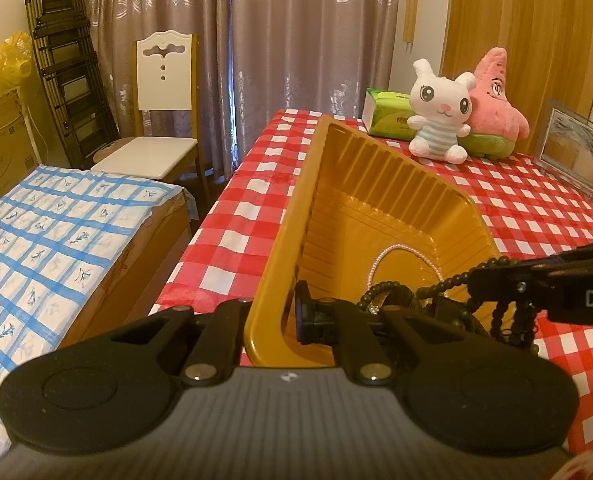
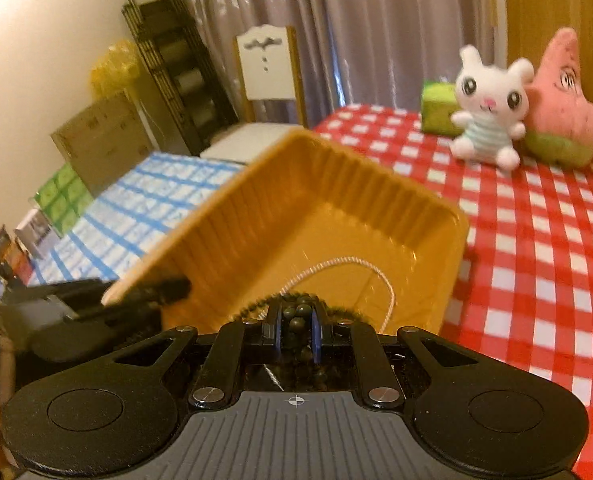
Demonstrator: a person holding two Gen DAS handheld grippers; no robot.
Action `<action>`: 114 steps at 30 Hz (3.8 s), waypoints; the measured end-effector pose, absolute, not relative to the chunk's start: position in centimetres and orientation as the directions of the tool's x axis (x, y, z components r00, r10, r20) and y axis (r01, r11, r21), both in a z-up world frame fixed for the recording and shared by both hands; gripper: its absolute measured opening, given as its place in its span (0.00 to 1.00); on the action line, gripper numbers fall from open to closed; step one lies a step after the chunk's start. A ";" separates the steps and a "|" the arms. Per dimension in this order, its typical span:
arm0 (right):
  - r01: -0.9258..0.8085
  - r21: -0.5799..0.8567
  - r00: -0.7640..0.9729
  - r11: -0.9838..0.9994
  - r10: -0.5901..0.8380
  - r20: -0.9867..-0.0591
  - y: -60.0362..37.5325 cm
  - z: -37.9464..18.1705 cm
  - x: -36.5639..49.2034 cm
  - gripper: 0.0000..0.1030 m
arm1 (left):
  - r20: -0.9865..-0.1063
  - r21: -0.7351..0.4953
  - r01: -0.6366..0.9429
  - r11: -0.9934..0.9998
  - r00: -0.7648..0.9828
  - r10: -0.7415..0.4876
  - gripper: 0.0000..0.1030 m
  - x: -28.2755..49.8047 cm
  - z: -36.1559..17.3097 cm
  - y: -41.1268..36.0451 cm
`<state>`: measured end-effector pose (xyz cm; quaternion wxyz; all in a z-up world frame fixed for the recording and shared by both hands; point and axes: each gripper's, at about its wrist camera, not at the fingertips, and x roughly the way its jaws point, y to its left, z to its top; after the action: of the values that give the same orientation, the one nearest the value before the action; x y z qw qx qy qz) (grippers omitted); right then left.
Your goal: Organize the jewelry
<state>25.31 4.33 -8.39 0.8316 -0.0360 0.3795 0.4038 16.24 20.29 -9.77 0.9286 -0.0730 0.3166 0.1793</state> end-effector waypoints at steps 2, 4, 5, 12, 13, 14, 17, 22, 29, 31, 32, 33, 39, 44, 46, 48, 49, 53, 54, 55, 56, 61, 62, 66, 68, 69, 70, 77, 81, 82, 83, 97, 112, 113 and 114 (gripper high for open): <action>-0.701 0.259 0.389 0.664 0.661 -0.641 4.4 -8.2 25.3 0.14 | -0.614 -0.021 -0.379 0.925 0.735 0.287 0.07 16.3 -9.8 20.4; -0.708 0.277 0.403 0.650 0.694 -0.597 4.4 -7.4 24.8 0.14 | -0.615 -0.023 -0.380 0.925 0.735 0.286 0.07 16.3 -9.8 20.3; -0.713 0.302 0.409 0.633 0.725 -0.554 4.2 -6.9 24.7 0.14 | -0.615 -0.022 -0.380 0.925 0.735 0.287 0.07 16.3 -9.8 20.3; -0.704 0.301 0.413 0.643 0.715 -0.563 5.2 -7.9 25.6 0.14 | -0.615 -0.022 -0.381 0.924 0.734 0.288 0.07 16.3 -9.9 20.4; -0.688 0.296 0.402 0.662 0.688 -0.604 5.3 -9.0 26.0 0.14 | -0.615 -0.022 -0.380 0.925 0.734 0.287 0.07 16.3 -9.9 20.4; -0.673 0.294 0.396 0.679 0.666 -0.632 5.3 -9.9 26.1 0.14 | -0.616 -0.023 -0.381 0.924 0.734 0.287 0.07 16.3 -9.9 20.4; -0.675 0.271 0.387 0.687 0.641 -0.662 5.3 -11.1 26.2 0.23 | -0.616 -0.023 -0.383 0.924 0.733 0.288 0.07 16.3 -9.9 20.4; -0.673 0.252 0.403 0.695 0.631 -0.663 4.9 -11.1 26.0 0.58 | -0.616 -0.023 -0.381 0.924 0.734 0.287 0.07 16.3 -9.9 20.4; -0.647 0.274 0.381 0.711 0.613 -0.692 3.8 -11.3 25.4 0.58 | -0.618 -0.025 -0.382 0.924 0.732 0.286 0.07 16.3 -9.9 20.5; -0.649 0.274 0.375 0.710 0.611 -0.697 3.4 -11.3 25.1 0.58 | -0.619 -0.026 -0.382 0.924 0.732 0.286 0.07 16.3 -9.9 20.5; -0.651 0.263 0.376 0.712 0.604 -0.702 3.4 -11.4 25.0 0.58 | -0.618 -0.025 -0.382 0.924 0.732 0.286 0.07 16.3 -9.9 20.5; -0.654 0.247 0.382 0.715 0.594 -0.708 3.4 -11.5 24.8 0.56 | -0.618 -0.026 -0.382 0.924 0.733 0.286 0.07 16.3 -9.9 20.5; -0.657 0.212 0.402 0.724 0.574 -0.713 4.2 -12.3 25.1 0.15 | -0.619 -0.022 -0.377 0.926 0.733 0.284 0.07 16.4 -10.1 20.8; -0.661 0.185 0.434 0.727 0.572 -0.696 5.4 -12.4 25.8 0.15 | -0.622 -0.023 -0.380 0.925 0.729 0.284 0.08 16.5 -10.2 20.9; -0.647 0.189 0.452 0.738 0.572 -0.685 5.6 -12.2 26.1 0.15 | -0.624 -0.021 -0.379 0.925 0.728 0.284 0.08 16.5 -10.3 20.9; -0.635 0.210 0.452 0.743 0.578 -0.679 5.3 -11.9 26.3 0.16 | -0.625 -0.023 -0.379 0.925 0.728 0.282 0.08 16.4 -10.3 20.9; -0.633 0.222 0.447 0.741 0.585 -0.676 5.1 -11.7 26.4 0.17 | -0.625 -0.023 -0.379 0.925 0.728 0.283 0.08 16.5 -10.4 21.0; -0.620 0.235 0.460 0.748 0.589 -0.664 4.0 -10.9 25.7 0.45 | -0.632 -0.023 -0.382 0.924 0.722 0.283 0.09 16.5 -10.7 21.3; -0.616 0.240 0.464 0.751 0.591 -0.660 3.6 -10.7 25.4 0.49 | -0.636 -0.025 -0.382 0.924 0.719 0.280 0.09 16.5 -10.8 21.4; -0.609 0.244 0.467 0.754 0.590 -0.659 3.3 -10.6 25.1 0.50 | -0.639 -0.029 -0.384 0.923 0.717 0.278 0.09 16.5 -11.0 21.5; -0.604 0.247 0.469 0.758 0.588 -0.659 3.0 -10.5 24.8 0.51 | -0.643 -0.033 -0.384 0.923 0.715 0.275 0.09 16.5 -11.1 21.8; -0.572 0.233 0.510 0.786 0.564 -0.649 1.7 -10.0 23.5 0.55 | -0.666 -0.054 -0.383 0.922 0.702 0.253 0.11 16.7 -12.0 22.5; -0.565 0.231 0.522 0.792 0.560 -0.644 1.3 -9.9 23.3 0.57 | -0.675 -0.059 -0.381 0.923 0.697 0.244 0.11 16.7 -12.3 22.7; -0.524 0.229 0.556 0.821 0.533 -0.638 0.5 -9.7 22.6 0.66 | -0.709 -0.086 -0.379 0.921 0.673 0.211 0.15 16.5 -13.3 23.4; -0.504 0.229 0.570 0.833 0.519 -0.637 0.0 -9.6 22.4 0.68 | -0.719 -0.104 -0.379 0.920 0.667 0.194 0.23 16.3 -13.6 23.7; -0.492 0.229 0.578 0.840 0.512 -0.635 -0.4 -9.5 22.1 0.68 | -0.719 -0.105 -0.384 0.917 0.667 0.197 0.33 16.2 -13.7 23.9; -0.482 0.231 0.586 0.845 0.507 -0.632 -0.7 -9.4 21.9 0.69 | -0.715 -0.096 -0.389 0.916 0.667 0.208 0.41 15.9 -13.6 24.1; -0.442 0.218 0.607 0.870 0.470 -0.641 -2.7 -8.8 20.1 0.70 | -0.714 -0.085 -0.389 0.917 0.666 0.216 0.54 13.6 -12.3 25.5; -0.446 0.149 0.634 0.882 0.430 -0.643 -3.4 -8.7 18.8 0.71 | -0.665 -0.029 -0.367 0.930 0.701 0.256 0.62 11.4 -10.2 23.9; -0.445 0.148 0.633 0.883 0.428 -0.645 -3.7 -8.7 18.6 0.71 | -0.667 -0.025 -0.367 0.930 0.699 0.258 0.62 11.2 -9.9 23.7; -0.441 0.149 0.633 0.885 0.424 -0.648 -4.0 -8.7 18.3 0.71 | -0.672 -0.023 -0.370 0.929 0.694 0.259 0.62 10.9 -9.5 23.4; -0.351 0.248 0.612 0.903 0.421 -0.669 -13.1 -6.7 12.5 0.71 | -0.684 0.013 -0.217 0.976 0.710 0.167 0.62 5.6 -4.1 10.0; -0.291 0.250 0.609 0.924 0.380 -0.696 -21.7 -4.7 3.2 0.71 | -0.722 -0.039 -0.036 0.999 0.692 -0.003 0.62 -0.9 -3.2 -1.6; -0.291 0.250 0.608 0.923 0.381 -0.697 -22.0 -4.7 2.8 0.71 | -0.721 -0.040 -0.033 0.999 0.693 -0.006 0.62 -1.3 -3.2 -2.0; -0.292 0.251 0.607 0.923 0.382 -0.697 -22.2 -4.6 2.5 0.71 | -0.720 -0.041 -0.030 0.999 0.693 -0.009 0.62 -1.6 -3.1 -2.3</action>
<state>2.45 -22.21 -4.59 0.8946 0.0558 0.4015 0.1883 -1.65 -2.30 -3.10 0.9198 -0.0247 0.3915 0.0059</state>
